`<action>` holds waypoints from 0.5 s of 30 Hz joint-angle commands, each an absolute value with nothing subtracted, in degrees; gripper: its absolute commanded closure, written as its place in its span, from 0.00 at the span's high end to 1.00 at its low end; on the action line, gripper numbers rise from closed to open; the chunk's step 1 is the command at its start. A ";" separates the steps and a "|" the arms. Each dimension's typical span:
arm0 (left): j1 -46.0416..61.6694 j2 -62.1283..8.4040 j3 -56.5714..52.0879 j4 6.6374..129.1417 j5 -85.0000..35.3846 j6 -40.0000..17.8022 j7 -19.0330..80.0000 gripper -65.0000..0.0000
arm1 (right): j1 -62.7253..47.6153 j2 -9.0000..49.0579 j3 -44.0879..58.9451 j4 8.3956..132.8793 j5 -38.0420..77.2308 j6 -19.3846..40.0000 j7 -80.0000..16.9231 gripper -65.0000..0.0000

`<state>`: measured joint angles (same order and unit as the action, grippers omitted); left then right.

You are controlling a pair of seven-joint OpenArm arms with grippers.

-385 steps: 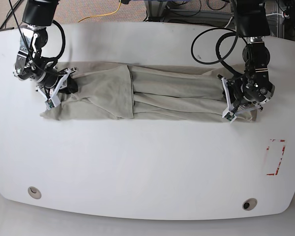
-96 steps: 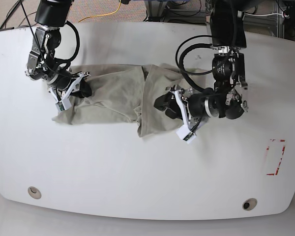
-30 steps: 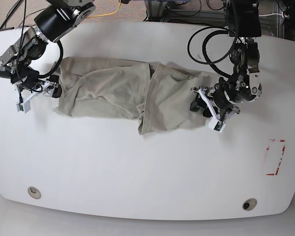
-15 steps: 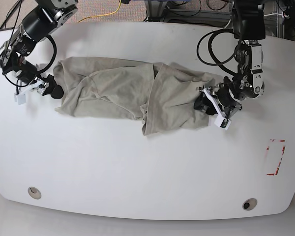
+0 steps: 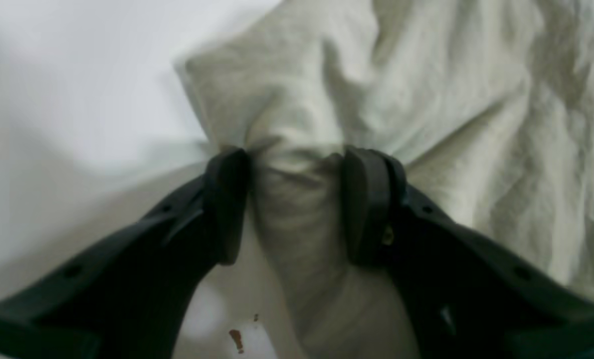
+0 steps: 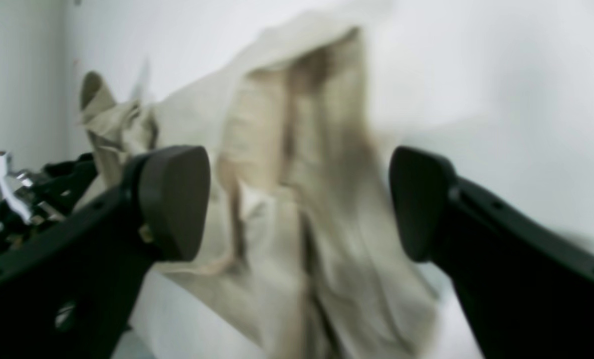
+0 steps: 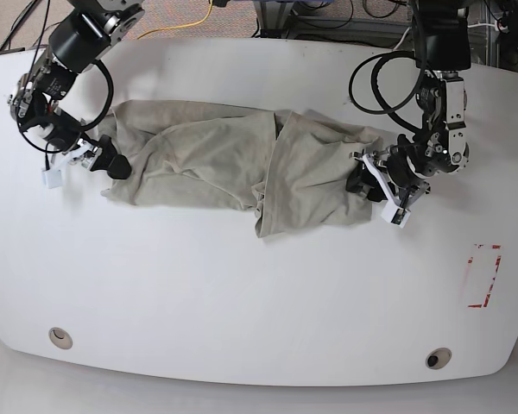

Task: Layout the t-shirt on the table in an organized manner, then fold the t-shirt properly
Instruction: 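Pinch both ends of the folded strip with both grippers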

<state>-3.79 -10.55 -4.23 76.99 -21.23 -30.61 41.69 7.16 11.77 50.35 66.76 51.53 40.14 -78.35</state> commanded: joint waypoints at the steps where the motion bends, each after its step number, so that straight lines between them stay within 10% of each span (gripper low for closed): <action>1: -4.09 -11.03 -4.44 77.49 -20.44 -30.20 42.68 0.44 | 7.25 10.77 49.10 67.47 49.63 40.00 -80.00 0.83; 15: -4.09 -10.77 -4.44 77.49 -20.44 -30.20 42.68 0.44 | 5.23 7.25 44.70 77.05 49.45 40.00 -80.00 0.68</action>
